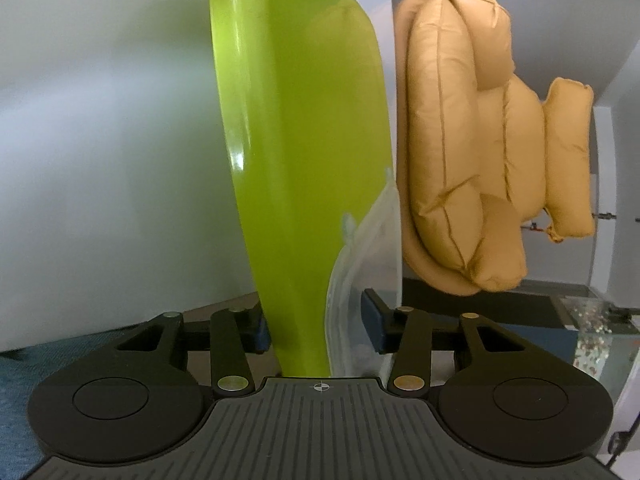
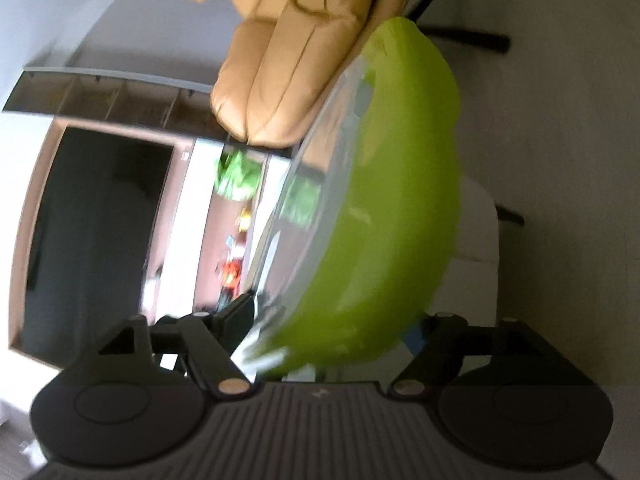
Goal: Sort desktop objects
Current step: 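Lift the lid off the table and flip it over with both tools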
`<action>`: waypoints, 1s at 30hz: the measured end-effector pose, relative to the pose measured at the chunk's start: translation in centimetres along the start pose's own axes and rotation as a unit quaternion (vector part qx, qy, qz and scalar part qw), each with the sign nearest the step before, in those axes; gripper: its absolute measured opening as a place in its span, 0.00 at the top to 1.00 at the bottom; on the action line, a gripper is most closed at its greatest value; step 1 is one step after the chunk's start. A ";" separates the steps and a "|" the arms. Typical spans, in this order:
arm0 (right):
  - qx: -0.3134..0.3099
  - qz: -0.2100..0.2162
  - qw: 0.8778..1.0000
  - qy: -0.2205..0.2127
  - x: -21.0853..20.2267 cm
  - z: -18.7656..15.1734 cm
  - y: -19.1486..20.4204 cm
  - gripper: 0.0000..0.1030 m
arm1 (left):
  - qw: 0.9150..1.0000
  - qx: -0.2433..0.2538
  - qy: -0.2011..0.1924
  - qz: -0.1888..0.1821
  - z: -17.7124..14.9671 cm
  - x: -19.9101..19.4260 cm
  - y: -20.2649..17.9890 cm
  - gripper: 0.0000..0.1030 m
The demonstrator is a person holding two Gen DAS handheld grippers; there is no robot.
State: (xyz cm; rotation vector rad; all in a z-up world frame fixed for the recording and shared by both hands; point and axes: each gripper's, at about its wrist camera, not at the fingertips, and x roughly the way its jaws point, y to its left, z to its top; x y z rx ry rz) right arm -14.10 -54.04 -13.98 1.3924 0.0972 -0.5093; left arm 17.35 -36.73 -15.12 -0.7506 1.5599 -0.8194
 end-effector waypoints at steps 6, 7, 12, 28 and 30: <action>0.048 -0.003 0.999 -0.025 1.1 1.6 0.1 0.64 | 1.000 0.011 -0.013 0.001 0.7 -1.0 0.2 0.52; 0.057 -0.003 0.998 -0.023 1.0 2.3 0.0 0.65 | 1.000 0.013 -0.015 0.002 0.8 -1.1 0.3 0.45; 0.071 0.050 0.996 0.001 -0.8 5.1 1.0 0.79 | 0.999 0.029 -0.028 0.002 1.2 -2.0 -0.5 0.09; -0.126 0.114 0.985 0.016 -8.9 5.7 10.9 0.77 | 0.973 0.175 -0.143 -0.041 -3.5 -13.0 -10.2 0.81; -0.159 0.149 0.976 0.012 -10.0 4.4 12.7 0.76 | 0.963 0.195 -0.178 -0.059 -4.4 -16.9 -11.0 0.79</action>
